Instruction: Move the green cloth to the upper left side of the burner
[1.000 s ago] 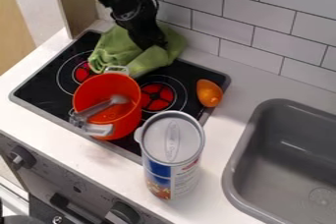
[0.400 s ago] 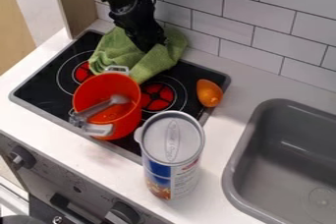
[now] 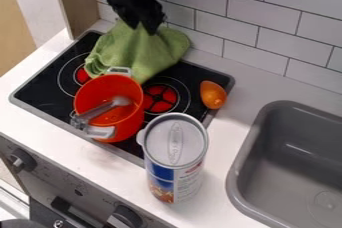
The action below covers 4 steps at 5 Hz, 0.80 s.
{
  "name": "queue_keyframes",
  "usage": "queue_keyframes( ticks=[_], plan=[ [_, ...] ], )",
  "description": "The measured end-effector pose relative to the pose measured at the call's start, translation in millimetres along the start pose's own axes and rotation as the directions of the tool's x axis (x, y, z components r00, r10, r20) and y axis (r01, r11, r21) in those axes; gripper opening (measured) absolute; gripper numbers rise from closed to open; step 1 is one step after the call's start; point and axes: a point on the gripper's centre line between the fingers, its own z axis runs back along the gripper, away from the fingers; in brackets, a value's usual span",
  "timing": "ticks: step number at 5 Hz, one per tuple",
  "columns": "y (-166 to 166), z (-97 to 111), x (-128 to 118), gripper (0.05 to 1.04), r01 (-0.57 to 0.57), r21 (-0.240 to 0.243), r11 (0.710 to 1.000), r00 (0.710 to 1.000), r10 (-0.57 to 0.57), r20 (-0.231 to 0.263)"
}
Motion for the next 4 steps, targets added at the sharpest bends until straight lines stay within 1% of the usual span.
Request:
queue_keyframes(
  ticks=[1, 2, 3, 4],
  plan=[
    [6.3, 18.5, -8.5, 0.972, -0.008, -0.013, 1.0, 0.999, 0.008, 0.044],
    [8.6, 31.1, -23.9, 0.998, 0.032, -0.051, 0.998, 0.996, -0.027, 0.087],
    [14.0, 49.7, -37.3, 0.998, 0.052, -0.097, 0.994, 0.989, -0.038, 0.142],
    [19.6, 69.6, -44.4, 0.998, 0.046, -0.147, 0.988, 0.988, -0.023, 0.154]
  ],
)
